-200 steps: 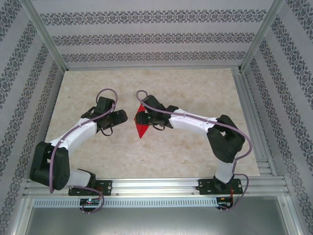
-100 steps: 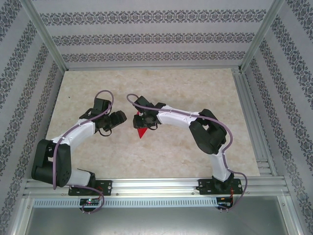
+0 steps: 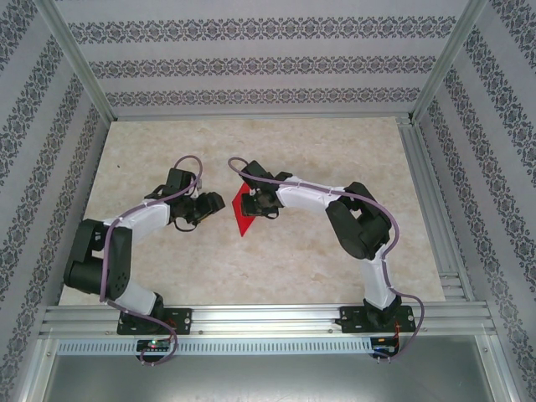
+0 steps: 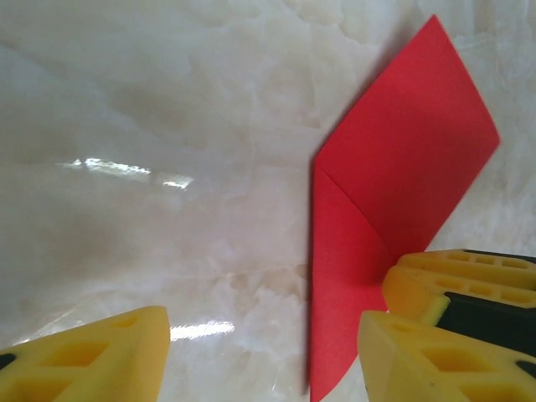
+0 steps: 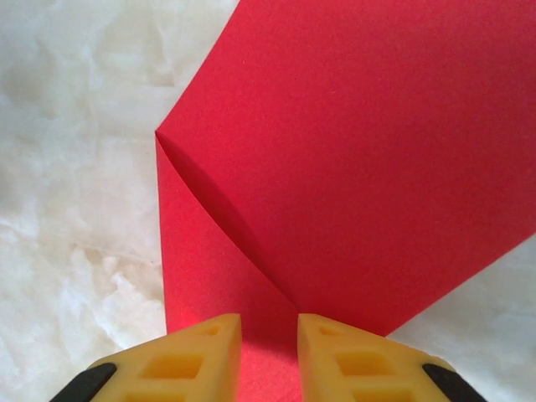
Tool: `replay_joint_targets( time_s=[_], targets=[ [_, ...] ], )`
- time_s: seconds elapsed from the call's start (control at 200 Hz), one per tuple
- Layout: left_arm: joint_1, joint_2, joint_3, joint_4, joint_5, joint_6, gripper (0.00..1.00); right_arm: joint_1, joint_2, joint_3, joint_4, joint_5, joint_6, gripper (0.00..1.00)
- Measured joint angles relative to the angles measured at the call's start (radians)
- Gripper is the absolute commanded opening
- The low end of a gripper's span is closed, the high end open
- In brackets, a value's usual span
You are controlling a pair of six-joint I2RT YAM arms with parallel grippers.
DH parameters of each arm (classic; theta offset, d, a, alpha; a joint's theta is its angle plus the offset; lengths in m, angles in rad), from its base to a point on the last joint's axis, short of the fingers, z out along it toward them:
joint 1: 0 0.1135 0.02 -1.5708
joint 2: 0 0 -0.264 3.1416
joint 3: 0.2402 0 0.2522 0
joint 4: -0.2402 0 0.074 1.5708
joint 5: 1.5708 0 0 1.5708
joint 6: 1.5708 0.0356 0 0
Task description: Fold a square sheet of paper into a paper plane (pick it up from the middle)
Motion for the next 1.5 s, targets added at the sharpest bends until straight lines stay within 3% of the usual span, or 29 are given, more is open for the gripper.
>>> replay_joint_targets(
  time_s=[0.46,0.924,1.039,1.169,1.384,1.499],
  targets=[
    [-0.095,0.172,0.041,0.136,0.127,-0.019,0.55,-0.065,-0.052,-0.201,0.237,-0.14,0.015,0.22],
    [-0.105,0.256,0.068,0.238,0.162,-0.057,0.29,-0.116,-0.069,-0.296,0.393,-0.275,0.037,0.22],
    [-0.105,0.266,0.068,0.268,0.165,-0.068,0.16,-0.126,-0.071,-0.308,0.416,-0.299,0.037,0.24],
    [-0.105,0.267,0.069,0.289,0.165,-0.078,0.05,-0.138,-0.082,-0.323,0.43,-0.307,0.03,0.29],
    [-0.143,0.237,0.068,0.27,0.078,-0.079,0.04,-0.167,-0.211,-0.416,0.444,-0.237,-0.019,0.49],
    [-0.211,0.183,0.068,0.246,-0.016,-0.096,0.04,-0.167,-0.314,-0.498,0.5,-0.174,-0.056,0.53]
  ],
)
